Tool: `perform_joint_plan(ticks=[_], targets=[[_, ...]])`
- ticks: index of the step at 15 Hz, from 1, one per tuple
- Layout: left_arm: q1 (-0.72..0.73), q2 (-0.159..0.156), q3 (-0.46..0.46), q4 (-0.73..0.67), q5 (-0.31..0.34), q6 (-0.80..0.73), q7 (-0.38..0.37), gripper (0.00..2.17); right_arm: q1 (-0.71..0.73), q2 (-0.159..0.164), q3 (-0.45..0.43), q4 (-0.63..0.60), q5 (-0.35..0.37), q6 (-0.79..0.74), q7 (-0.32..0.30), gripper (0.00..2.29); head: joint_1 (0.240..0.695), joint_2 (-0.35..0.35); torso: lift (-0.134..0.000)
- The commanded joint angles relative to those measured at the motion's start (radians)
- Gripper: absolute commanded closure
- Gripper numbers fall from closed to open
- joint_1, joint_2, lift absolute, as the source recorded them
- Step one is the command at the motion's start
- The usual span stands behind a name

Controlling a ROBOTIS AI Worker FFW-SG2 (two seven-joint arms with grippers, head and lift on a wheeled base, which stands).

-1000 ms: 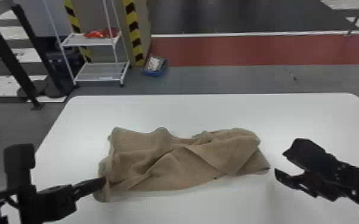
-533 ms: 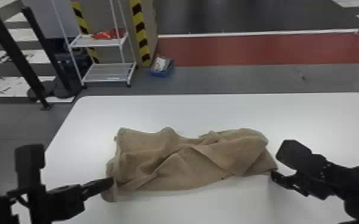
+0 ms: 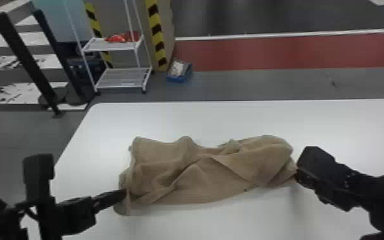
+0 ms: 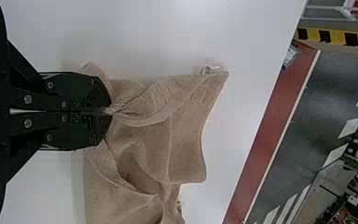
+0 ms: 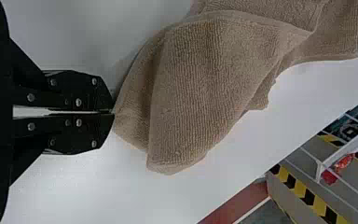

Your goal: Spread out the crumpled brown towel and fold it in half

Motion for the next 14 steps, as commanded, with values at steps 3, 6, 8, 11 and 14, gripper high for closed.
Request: perform_joint_plan(ticks=[3,6,8,11,14], targets=[[0.0,-0.006,0.008,0.001,-0.001,-0.002,-0.006,1.9,0.033,-0.008,-0.089,-0.096,-0.01,-0.08,0.001,1.42,0.695,0.124,-0.125],[0.001,-0.006,0.008,-0.001,-0.001,-0.002,-0.01,1.9,0.068,-0.042,-0.148,-0.213,0.04,-0.236,0.061,1.42,0.695,0.1,-0.125],[0.001,-0.006,0.006,-0.004,-0.001,-0.002,-0.015,1.9,0.085,-0.078,-0.142,-0.234,0.138,-0.313,0.106,1.41,0.695,0.083,-0.125],[0.018,-0.006,0.009,-0.004,-0.001,-0.002,-0.024,1.9,0.145,-0.137,-0.121,-0.22,0.263,-0.383,0.147,1.41,0.695,0.067,-0.125],[0.023,-0.006,0.006,-0.004,-0.001,-0.005,-0.024,1.9,0.176,-0.141,-0.112,-0.199,0.241,-0.337,0.158,0.93,0.695,0.051,-0.125]])
